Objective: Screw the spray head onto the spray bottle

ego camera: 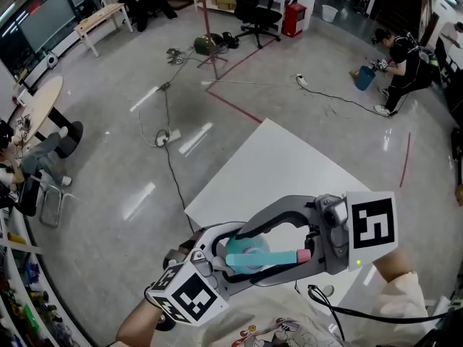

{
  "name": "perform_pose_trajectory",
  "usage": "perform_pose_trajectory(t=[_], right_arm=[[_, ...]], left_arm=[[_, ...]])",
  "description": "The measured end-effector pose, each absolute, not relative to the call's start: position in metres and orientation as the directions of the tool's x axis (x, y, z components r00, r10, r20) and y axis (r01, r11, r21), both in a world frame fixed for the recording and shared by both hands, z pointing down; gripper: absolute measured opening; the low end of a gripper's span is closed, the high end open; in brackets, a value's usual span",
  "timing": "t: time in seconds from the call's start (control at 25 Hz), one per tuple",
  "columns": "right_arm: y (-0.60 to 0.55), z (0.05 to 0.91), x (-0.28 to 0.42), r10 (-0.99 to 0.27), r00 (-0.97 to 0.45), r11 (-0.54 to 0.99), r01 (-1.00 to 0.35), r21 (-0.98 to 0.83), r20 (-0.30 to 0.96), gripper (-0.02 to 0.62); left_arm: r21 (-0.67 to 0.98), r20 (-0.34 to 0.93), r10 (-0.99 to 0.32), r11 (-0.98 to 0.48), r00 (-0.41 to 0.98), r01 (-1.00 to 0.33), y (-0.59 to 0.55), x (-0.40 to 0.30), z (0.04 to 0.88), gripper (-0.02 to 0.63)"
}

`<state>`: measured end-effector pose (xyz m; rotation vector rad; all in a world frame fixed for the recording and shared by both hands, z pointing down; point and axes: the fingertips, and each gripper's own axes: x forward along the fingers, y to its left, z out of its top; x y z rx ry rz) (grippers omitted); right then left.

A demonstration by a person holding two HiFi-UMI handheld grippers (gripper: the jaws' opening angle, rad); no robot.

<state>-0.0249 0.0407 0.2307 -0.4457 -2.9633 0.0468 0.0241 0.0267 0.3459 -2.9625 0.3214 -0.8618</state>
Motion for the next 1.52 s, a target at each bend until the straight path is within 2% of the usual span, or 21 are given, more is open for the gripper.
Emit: perform_pose_trajectory(t=[0.12, 0.24, 0.44, 0.68, 0.84, 1.32, 1.44, 1.52], right_arm=[[0.042, 0.229, -0.025, 0.301, -0.942, 0.953, 0.299, -0.040, 0.145, 0.226], [0.042, 0.227, -0.023, 0.299, -0.944, 0.954, 0.298, -0.029, 0.142, 0.144], [0.037, 0.232, -0.026, 0.251, -0.955, 0.967, 0.253, -0.009, 0.159, 0.141], [0.001, 0.244, -0.031, 0.022, -0.988, 0.999, 0.017, -0.033, 0.156, 0.141], [-0.016, 0.249, -0.030, -0.104, -0.987, 0.993, -0.109, -0.037, 0.126, 0.141], [-0.032, 0.254, -0.037, -0.438, -0.898, 0.898, -0.439, -0.031, 0.048, 0.141], [-0.033, 0.257, -0.038, -0.465, -0.883, 0.885, -0.466, -0.004, 0.060, 0.143], [-0.028, 0.261, -0.041, -0.437, -0.896, 0.898, -0.440, -0.026, 0.074, 0.154]], left_arm=[[-0.084, 0.526, -0.185, -0.983, 0.830, -0.166, 0.029, 0.024, 0.343, 0.419], [-0.074, 0.529, -0.165, -0.986, 0.833, -0.148, 0.029, 0.026, 0.342, 0.419], [-0.074, 0.534, -0.215, -0.975, 0.818, -0.209, 0.022, 0.022, 0.346, 0.419], [-0.139, 0.572, -0.499, -0.841, 0.651, -0.523, -0.020, 0.006, 0.360, 0.419], [-0.117, 0.558, -0.569, -0.774, 0.604, -0.622, -0.034, 0.005, 0.366, 0.419], [-0.187, 0.533, -0.710, -0.629, 0.460, -0.755, -0.052, -0.011, 0.375, 0.419], [-0.170, 0.530, -0.702, -0.638, 0.476, -0.751, -0.054, -0.009, 0.377, 0.419], [-0.161, 0.533, -0.689, -0.653, 0.492, -0.740, -0.052, -0.009, 0.379, 0.419]])
